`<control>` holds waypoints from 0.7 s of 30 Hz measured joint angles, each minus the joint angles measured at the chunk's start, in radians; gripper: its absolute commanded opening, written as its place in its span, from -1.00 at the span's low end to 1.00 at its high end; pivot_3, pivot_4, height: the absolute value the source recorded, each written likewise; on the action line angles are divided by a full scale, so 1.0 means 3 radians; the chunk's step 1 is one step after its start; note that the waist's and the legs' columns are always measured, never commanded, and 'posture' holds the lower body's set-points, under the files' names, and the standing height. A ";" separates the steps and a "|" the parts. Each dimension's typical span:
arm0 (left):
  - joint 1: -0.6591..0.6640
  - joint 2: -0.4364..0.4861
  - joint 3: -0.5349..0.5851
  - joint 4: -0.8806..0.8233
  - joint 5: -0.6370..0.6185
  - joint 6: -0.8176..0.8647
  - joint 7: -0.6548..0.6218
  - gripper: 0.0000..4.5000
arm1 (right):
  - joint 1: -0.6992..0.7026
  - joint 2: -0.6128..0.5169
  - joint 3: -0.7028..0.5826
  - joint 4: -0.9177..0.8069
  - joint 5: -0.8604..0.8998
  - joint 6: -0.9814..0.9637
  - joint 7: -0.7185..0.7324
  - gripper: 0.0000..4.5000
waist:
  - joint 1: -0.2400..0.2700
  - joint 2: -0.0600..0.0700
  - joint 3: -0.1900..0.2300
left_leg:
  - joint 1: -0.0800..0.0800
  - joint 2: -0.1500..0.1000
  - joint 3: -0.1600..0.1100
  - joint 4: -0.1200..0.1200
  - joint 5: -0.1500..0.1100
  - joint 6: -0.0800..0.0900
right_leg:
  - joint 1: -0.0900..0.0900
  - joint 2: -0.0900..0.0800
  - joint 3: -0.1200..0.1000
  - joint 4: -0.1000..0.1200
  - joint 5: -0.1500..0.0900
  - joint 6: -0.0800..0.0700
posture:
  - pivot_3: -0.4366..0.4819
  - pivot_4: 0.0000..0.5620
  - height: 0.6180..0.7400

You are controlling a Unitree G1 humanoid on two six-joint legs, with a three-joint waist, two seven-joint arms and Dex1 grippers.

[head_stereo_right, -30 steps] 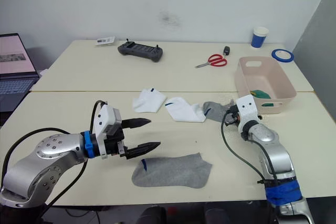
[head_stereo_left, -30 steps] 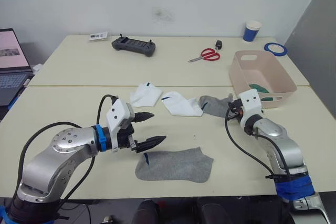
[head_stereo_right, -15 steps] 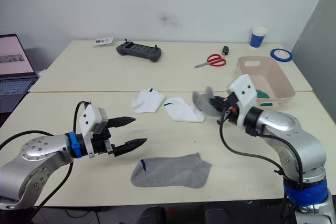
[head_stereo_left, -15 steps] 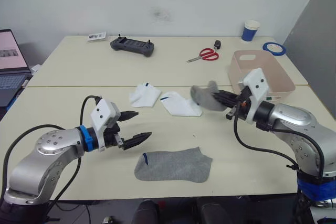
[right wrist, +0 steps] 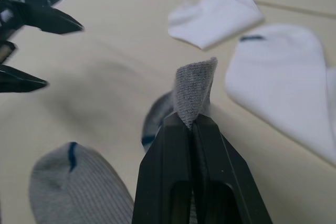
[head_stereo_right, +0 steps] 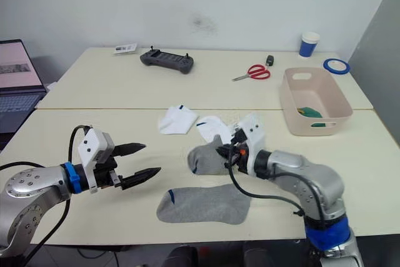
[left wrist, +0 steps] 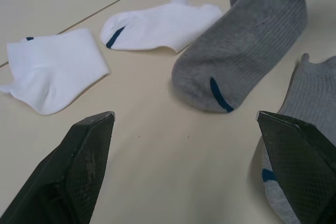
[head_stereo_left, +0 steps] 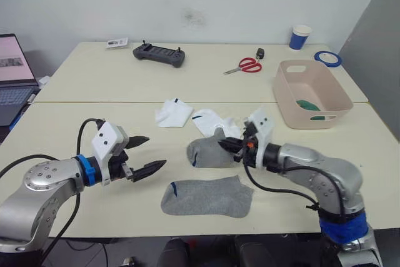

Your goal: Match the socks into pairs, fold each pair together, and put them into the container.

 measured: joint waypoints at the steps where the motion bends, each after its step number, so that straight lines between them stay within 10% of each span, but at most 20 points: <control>1: 0.0004 0.0013 -0.0002 0.0014 0.0039 -0.0026 -0.0011 1.00 | 0.0025 0.0024 0.0024 0.0067 -0.0050 -0.0008 -0.0034 -0.97 | 0.0000 0.0000 0.0000 | 0.0000 0.0000 0.0000 0.0000 0.0000 0.0000 | 0.0000 0.0000 0.0000 0.0000 0.0000 0.0000 | -0.05 -0.47 1.00; 5: 0.0030 0.0049 -0.0067 0.0060 0.0212 -0.0180 -0.0072 1.00 | 0.0088 -0.0022 0.0049 0.0243 -0.0199 -0.0049 -0.0082 -0.88 | 0.0003 0.0000 0.0000 | -0.0001 -0.0001 0.0001 -0.0001 0.0000 0.0000 | 0.0000 0.0000 0.0000 -0.0001 0.0000 0.0000 | -0.05 -0.47 1.00; 12: -0.0127 0.0045 -0.0516 0.0257 0.0615 -0.0720 -0.0240 1.00 | 0.0105 -0.0253 -0.0081 0.0210 -0.0284 -0.0025 -0.0026 0.10 | 0.0005 0.0001 0.0000 | 0.0000 -0.0001 0.0001 -0.0001 0.0000 0.0000 | 0.0000 0.0000 0.0000 -0.0001 0.0000 0.0000 | -0.05 -0.47 1.00; 21: -0.0893 -0.0123 -0.1303 0.1332 0.1396 -0.2073 -0.0659 1.00 | 0.0340 -0.0865 -0.0414 -0.0252 0.0019 0.0033 0.0444 0.10 | 0.0035 0.0001 0.0001 | -0.0002 -0.0002 0.0001 -0.0002 0.0000 0.0001 | 0.0000 0.0001 -0.0001 -0.0003 0.0000 0.0000 | -0.05 -0.47 1.00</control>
